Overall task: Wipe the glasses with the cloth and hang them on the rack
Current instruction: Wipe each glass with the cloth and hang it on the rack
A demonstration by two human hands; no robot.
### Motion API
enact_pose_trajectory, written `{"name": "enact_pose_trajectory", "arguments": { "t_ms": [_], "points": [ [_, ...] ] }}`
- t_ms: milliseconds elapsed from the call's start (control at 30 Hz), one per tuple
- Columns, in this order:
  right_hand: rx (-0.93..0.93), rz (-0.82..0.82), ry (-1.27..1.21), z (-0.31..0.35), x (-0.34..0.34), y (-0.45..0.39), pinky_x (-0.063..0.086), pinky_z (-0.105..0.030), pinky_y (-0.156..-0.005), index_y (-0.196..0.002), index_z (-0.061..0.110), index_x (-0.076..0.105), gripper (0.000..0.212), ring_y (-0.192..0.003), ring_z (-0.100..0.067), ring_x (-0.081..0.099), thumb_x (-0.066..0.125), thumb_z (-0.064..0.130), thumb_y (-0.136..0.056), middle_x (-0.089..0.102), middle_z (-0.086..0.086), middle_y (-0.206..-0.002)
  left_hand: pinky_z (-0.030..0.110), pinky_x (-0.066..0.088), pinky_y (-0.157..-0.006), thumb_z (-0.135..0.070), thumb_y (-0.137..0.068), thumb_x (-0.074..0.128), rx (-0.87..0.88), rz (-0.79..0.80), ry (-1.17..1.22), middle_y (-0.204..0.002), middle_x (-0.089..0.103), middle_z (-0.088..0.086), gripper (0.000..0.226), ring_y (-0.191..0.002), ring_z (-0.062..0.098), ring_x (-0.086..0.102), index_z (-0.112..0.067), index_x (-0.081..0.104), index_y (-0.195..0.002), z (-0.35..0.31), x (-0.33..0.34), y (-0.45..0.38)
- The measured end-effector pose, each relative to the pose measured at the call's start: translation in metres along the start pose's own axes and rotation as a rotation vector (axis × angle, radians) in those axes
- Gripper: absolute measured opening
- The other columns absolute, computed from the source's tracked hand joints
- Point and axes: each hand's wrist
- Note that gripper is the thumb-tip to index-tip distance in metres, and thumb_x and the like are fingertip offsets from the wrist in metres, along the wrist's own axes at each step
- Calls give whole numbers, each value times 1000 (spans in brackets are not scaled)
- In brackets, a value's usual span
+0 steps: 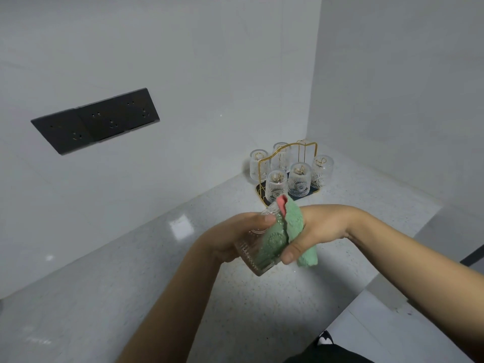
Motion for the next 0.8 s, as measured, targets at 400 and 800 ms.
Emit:
{"name": "enact_pose_trajectory", "arguments": {
  "t_ms": [400, 800],
  "points": [
    [-181, -197, -747, -31, -5, -3, 53, -31, -84, -109, 5, 68, 55, -103, -23, 65, 84, 30, -63, 67, -14, -111, 33, 59, -60, -41, -85, 59, 83, -517, 118, -116, 68, 10, 49, -90, 23, 71, -13, 57, -124, 22, 2, 3],
    [-165, -264, -331, -14, 10, -4, 53, -32, -82, -99, 17, 66, 22, -89, -14, 65, 58, 4, -83, 71, 4, -93, 23, 54, -57, -67, -91, 41, -129, -526, 156, -102, 73, 4, 62, -79, 17, 71, -18, 63, -121, 13, 10, -1]
  ]
}}
Point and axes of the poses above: each hand's wrist, its own y-axis away from the middle knuckle, its own x-axis out of the palm, z = x × y
